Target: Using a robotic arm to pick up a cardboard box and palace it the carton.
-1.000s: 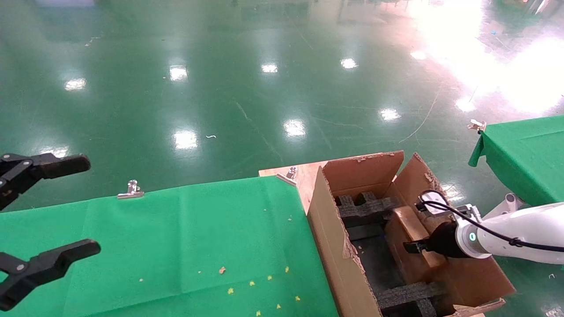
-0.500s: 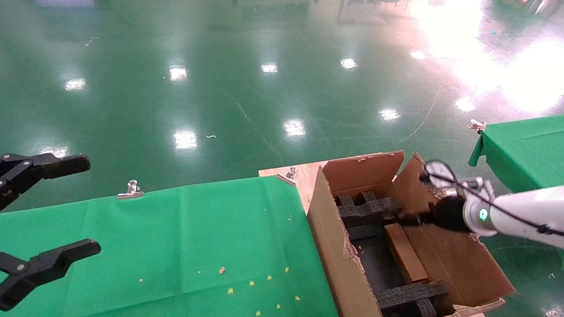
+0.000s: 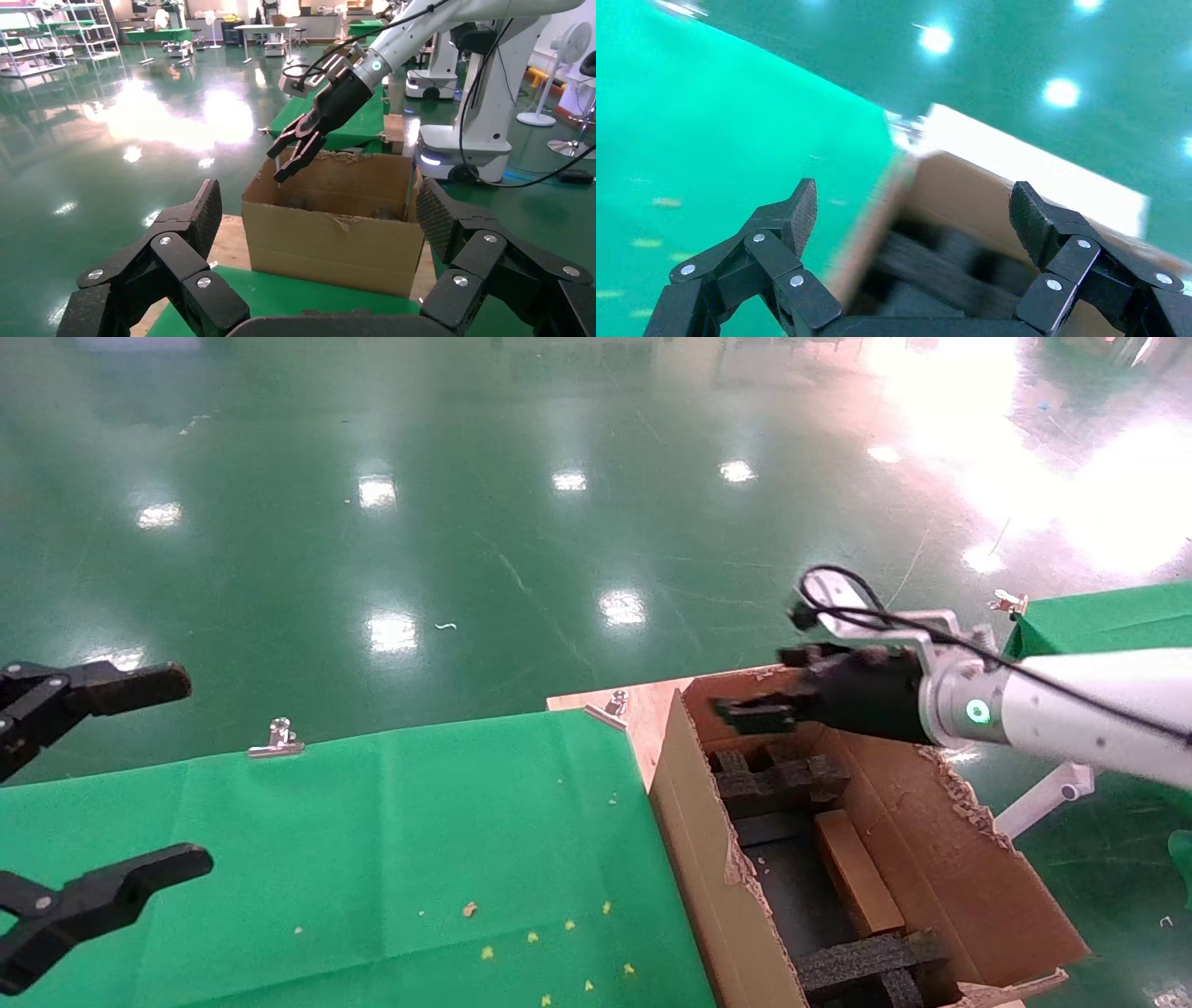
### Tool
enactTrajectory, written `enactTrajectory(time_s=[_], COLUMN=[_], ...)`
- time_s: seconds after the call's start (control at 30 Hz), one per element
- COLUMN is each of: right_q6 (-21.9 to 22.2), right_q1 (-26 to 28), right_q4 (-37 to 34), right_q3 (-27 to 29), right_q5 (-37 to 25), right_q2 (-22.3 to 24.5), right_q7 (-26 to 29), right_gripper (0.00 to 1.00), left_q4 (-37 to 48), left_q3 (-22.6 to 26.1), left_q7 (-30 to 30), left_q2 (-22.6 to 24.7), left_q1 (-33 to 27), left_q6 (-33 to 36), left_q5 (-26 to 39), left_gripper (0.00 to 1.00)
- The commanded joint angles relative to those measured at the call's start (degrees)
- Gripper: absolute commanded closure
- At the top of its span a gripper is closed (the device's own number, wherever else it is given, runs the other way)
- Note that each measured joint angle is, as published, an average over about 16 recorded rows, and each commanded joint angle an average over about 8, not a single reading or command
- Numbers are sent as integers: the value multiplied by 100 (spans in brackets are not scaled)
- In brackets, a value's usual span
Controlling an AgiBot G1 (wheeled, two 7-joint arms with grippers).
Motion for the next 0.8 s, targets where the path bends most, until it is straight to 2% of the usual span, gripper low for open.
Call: enactTrajectory(time_s=[0.03,0.17,0.4,0.8], right_q6=[-166,-303,-306,-1260], right_q1=[57,86,7,-682], right_q4=[33,55,-6,-105], right_q3=[129,205,246,1510], right_q5=[548,843,688,1349], right_q2=[-8,4,-22,-243], right_q7=[-508,-628,-570,-1608], right_gripper=[0,0,0,0], left_q4=[0,1,1,1], left_q3=[0,0,0,0], left_q7=[0,0,0,0], left_q2=[0,-1,-1,-1], left_q1=[0,1,1,1], left_q6=[0,-1,-1,-1], left_q5=[0,-1,-1,-1], left_gripper=[0,0,0,0])
